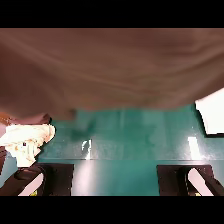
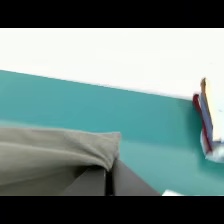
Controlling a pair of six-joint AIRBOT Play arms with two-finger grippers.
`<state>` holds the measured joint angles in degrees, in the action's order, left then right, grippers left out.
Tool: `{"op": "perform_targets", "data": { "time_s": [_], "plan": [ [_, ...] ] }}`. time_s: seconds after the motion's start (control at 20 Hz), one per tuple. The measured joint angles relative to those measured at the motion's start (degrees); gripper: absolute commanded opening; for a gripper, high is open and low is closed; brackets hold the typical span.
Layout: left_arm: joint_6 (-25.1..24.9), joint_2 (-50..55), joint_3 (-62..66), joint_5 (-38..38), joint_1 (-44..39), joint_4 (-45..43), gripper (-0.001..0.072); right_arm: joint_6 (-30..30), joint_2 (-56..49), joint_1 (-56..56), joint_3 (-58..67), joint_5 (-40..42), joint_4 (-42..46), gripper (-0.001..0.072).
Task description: Fold the shirts.
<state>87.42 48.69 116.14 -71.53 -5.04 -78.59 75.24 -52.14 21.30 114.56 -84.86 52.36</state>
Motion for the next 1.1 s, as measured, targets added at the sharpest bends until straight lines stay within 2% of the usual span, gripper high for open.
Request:
{"op": "perform_targets", "data": {
  "time_s": [0.15, 0.3, 0.55, 0.6, 0.65, 0.7, 0.85, 1.0, 1.1],
  "plan": [
    [-0.52, 2.43, -11.13, -1.75, 0.00, 0.00, 0.0026, 2.29, -6.71, -4.63, -3.19, -2.93, 1.90, 0.0016],
    [-1.60, 8.72, -22.14, -1.75, 0.00, -0.02, 0.0027, 3.76, -15.61, -11.74, -10.32, -4.63, 8.72, 0.0016],
    [-2.67, 25.09, -30.16, 6.78, 0.00, 0.13, 0.0030, 4.59, -31.34, -19.32, -15.72, -0.44, 15.56, 0.0018],
    [-2.86, 28.37, -30.32, 8.94, 0.02, 0.17, 0.0166, 4.63, -34.47, -20.06, -15.04, 0.44, 16.00, 0.0024],
    [-3.02, 30.80, -30.16, 10.60, 0.07, 0.17, 0.0481, 4.79, -36.94, -20.44, -13.92, 1.16, 15.93, 0.0170],
    [-3.06, 32.96, -29.68, 12.17, 0.28, 0.20, 0.0551, 4.83, -39.26, -20.50, -12.31, 1.64, 15.32, 0.0352],
    [-2.80, 36.35, -27.52, 13.25, 1.90, 0.61, 0.0551, 4.83, -44.17, -19.89, -7.15, 0.83, 10.82, 0.0364],
    [-2.56, 36.98, -25.92, 6.99, 5.66, 1.38, 0.0551, 4.72, -44.78, -18.29, -5.90, -1.81, 5.77, 0.0363],
    [-2.56, 35.58, -28.79, 1.88, 7.80, 2.69, 0.0551, 3.69, -42.27, -17.25, -9.29, -2.97, 3.74, 0.0363]
  ]
}}
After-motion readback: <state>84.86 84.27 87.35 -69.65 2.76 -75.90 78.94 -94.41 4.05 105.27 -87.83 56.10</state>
